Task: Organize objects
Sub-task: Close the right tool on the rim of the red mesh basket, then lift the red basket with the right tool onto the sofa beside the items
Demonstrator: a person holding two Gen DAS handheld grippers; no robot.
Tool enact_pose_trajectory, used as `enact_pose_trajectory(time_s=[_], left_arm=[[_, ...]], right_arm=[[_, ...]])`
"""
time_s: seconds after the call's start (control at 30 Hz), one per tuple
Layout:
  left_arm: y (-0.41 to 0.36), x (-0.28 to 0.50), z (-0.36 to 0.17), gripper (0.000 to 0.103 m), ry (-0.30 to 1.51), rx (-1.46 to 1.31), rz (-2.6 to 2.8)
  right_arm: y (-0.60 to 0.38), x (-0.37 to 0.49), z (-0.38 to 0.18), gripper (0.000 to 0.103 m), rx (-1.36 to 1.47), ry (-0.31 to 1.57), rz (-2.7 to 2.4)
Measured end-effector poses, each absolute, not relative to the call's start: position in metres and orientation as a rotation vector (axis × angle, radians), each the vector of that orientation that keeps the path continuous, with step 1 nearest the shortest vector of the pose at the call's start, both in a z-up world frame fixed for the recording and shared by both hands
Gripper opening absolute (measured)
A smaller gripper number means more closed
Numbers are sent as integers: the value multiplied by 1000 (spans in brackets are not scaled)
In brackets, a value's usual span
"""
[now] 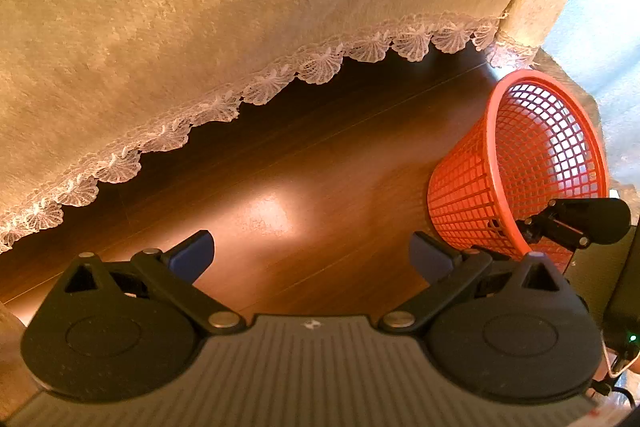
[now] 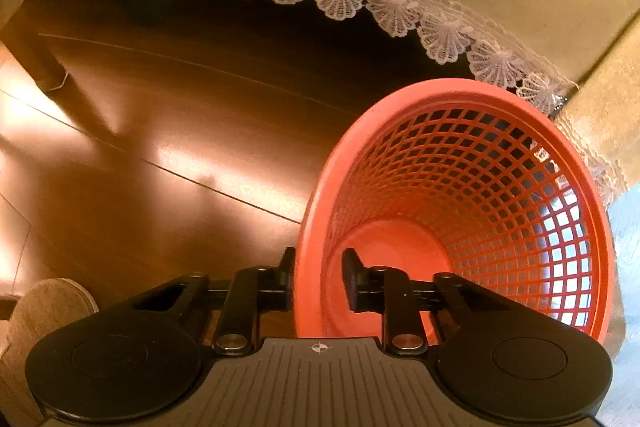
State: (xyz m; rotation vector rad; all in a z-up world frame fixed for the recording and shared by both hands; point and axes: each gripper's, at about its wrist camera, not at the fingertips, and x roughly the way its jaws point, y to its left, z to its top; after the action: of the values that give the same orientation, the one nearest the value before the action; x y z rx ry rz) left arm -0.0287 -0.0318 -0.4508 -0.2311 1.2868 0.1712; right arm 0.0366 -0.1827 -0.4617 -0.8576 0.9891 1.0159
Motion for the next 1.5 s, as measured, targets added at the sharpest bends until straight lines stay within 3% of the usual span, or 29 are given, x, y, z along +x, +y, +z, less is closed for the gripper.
enact_pose_trajectory(time_s=[0.3, 0.4, 0.6, 0.87, 1.23, 1.5], left_arm=[[-25, -33, -441, 101, 1285, -240, 165], [-23, -36, -439, 102, 1280, -250, 169], [-19, -40, -426, 101, 1282, -269, 177], [-16, -29, -336, 101, 1251, -288, 200], [14, 15, -123, 101, 1054, -273, 317], [81, 70, -50, 101, 908, -251, 358]], right_arm=[[-178, 30, -462, 9, -923, 959, 1034], [-182, 26, -465, 0, -958, 955, 1025], [-185, 22, -447, 0, -1042, 947, 1016], [-175, 33, -328, 0, -1070, 929, 968], [-133, 73, -93, 0, -986, 768, 874], [-69, 110, -33, 0, -941, 637, 807]])
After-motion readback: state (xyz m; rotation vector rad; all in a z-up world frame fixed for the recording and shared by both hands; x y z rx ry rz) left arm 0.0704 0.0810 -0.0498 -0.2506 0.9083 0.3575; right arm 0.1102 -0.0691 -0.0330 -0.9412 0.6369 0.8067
